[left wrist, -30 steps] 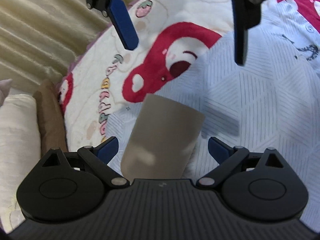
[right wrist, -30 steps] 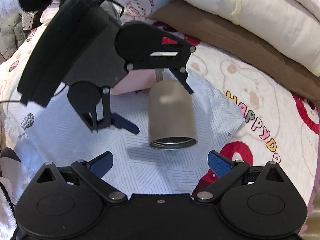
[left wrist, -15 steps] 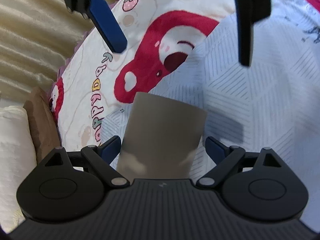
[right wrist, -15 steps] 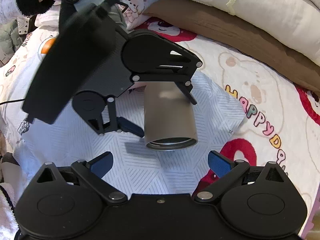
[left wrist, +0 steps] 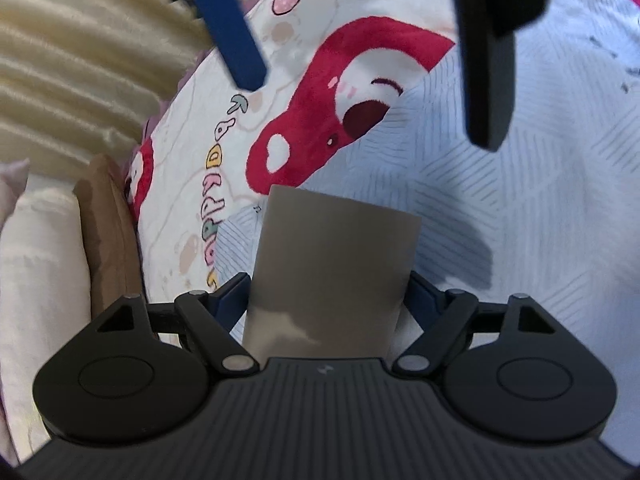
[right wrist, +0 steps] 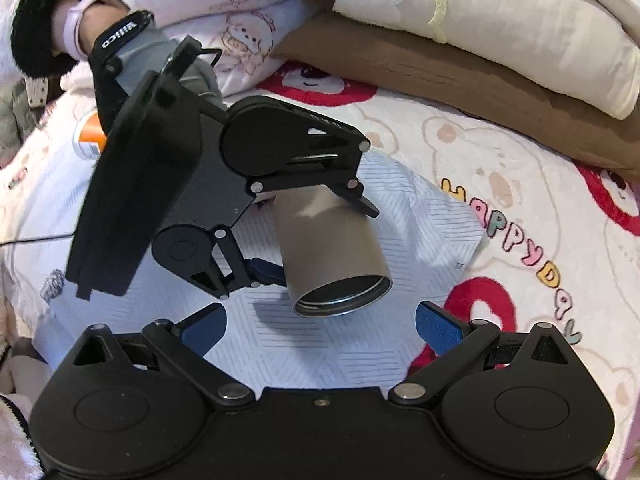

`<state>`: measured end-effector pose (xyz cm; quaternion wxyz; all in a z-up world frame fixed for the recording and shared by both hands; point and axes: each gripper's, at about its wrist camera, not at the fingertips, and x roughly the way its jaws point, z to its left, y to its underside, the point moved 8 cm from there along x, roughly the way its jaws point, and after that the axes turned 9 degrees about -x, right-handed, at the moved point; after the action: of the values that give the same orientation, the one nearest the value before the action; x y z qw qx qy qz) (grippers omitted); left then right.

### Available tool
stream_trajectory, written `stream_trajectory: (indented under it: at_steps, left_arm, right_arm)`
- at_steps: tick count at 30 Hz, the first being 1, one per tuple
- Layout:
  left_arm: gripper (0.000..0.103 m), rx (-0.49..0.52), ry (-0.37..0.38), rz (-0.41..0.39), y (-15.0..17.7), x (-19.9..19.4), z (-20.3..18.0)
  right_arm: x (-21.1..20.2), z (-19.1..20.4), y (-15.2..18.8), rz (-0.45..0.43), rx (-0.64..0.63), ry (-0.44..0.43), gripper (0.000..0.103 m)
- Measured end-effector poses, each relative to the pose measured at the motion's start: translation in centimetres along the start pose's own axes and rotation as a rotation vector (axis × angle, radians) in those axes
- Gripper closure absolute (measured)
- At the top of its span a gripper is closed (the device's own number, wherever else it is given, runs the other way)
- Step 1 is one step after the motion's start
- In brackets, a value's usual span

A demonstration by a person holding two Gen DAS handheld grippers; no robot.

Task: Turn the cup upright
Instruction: 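Close the left gripper around the tan tumbler's body, then lift the tan tumbler with the left gripper and rotate it upright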

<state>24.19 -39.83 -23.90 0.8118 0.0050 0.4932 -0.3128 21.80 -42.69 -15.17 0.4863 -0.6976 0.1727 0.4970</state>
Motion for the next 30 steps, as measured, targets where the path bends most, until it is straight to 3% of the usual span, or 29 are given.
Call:
stream_trajectory:
  at_steps: [5,10,19,24,30]
  left_arm:
    - [0.023,-0.047,-0.036,0.043,0.4,-1.6,-0.7]
    - [0.025,-0.103,-0.019,0.066,0.5,-3.6,-1.5]
    - [0.025,-0.189,0.061,0.092,0.7,-7.1,-4.3]
    - [0.025,-0.317,0.118,0.126,2.3,-9.4,-4.8]
    - [0.025,-0.465,0.183,0.164,3.4,-10.7,-5.6]
  right_arm:
    - [-0.8,1.0,1.3,-0.021,0.021,-0.012,0.001]
    - [-2.0,2.8,2.6,-0.033,0.016,-0.016,0.001]
    - [-1.7,6.2,4.1,-0.034,-0.002,-0.062,0.001]
    - [-1.1,8.8,5.2,-0.029,-0.038,-0.116,0.001]
    - [0.3,12.4,5.7,-0.081,-0.019,-0.186,0.001]
